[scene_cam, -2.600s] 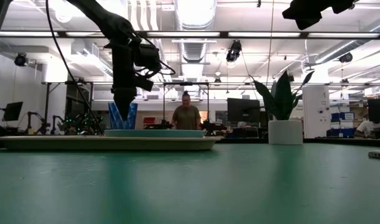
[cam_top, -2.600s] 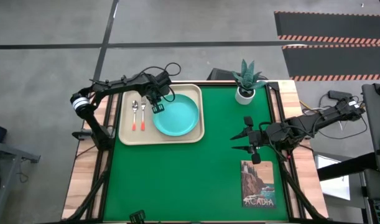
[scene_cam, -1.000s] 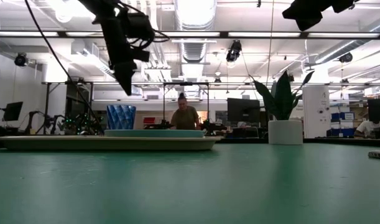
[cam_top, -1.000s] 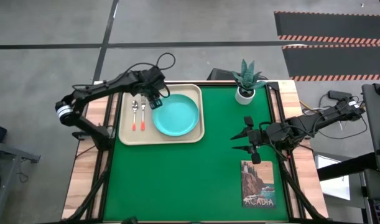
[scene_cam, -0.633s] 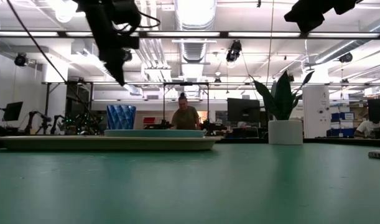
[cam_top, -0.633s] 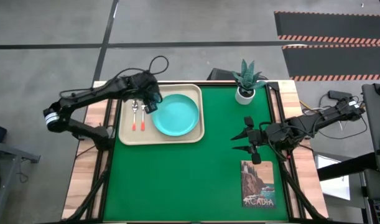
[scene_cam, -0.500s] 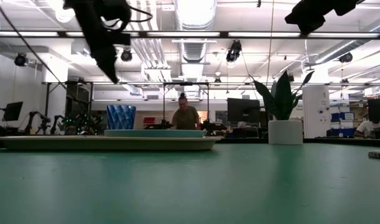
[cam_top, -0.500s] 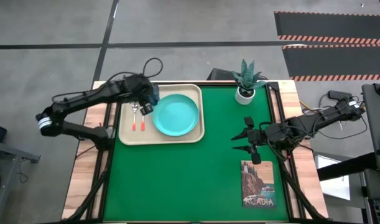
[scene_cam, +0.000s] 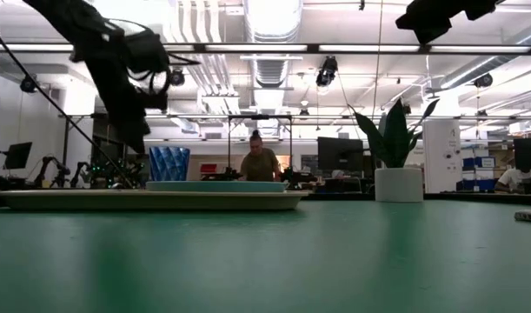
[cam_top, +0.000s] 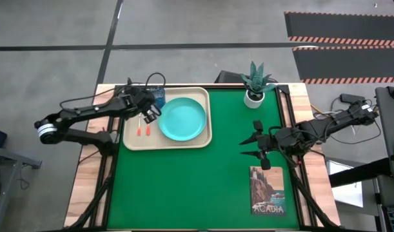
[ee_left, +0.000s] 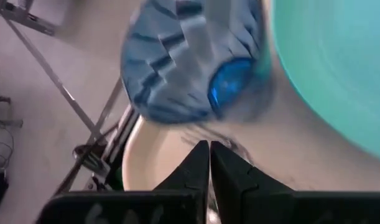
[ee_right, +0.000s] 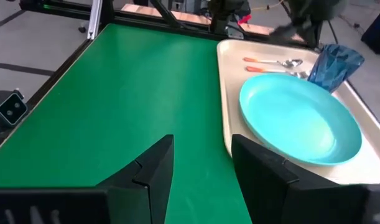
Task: Pick and place plate/cup/fork/spoon on tray
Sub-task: Put the blue cup on the white tray to the top left of the blue plate
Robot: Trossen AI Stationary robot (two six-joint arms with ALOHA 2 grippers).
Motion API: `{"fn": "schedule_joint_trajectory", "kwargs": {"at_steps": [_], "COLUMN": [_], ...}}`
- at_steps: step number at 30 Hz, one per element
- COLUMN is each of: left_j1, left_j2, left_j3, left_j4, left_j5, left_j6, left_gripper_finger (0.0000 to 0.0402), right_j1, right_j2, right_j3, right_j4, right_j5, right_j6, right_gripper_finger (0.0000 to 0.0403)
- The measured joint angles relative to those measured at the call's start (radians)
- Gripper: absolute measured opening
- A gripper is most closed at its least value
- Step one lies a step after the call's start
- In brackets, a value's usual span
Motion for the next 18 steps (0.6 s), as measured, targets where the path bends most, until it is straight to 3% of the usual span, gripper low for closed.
{"fn": "schedule_joint_trajectory", "kwargs": {"at_steps": [5, 12, 18], "left_j1": [0.035, 0.045, 0.032], "left_j2": [0.077, 0.157, 0.154], "left_j3": [-0.003, 0.019, 0.020], "left_j4": [0.128, 0.138, 0.113], "left_j5": [-0.003, -0.003, -0.002], "left_j6": [0.031, 0.026, 0.005], "left_gripper_finger": [0.0000, 0.0000, 0.0000], "right_j1": [0.000, 0.000, 0.000], "right_j2": [0.000, 0.000, 0.000], "right_j3": [0.000, 0.000, 0.000], "right_j4": [0.001, 0.000, -0.001], "right_j5": [0.000, 0.000, 0.001], "right_j6": [-0.015, -0.015, -0.015], "right_gripper_finger": [0.0155, 0.0155, 0.0155]}}
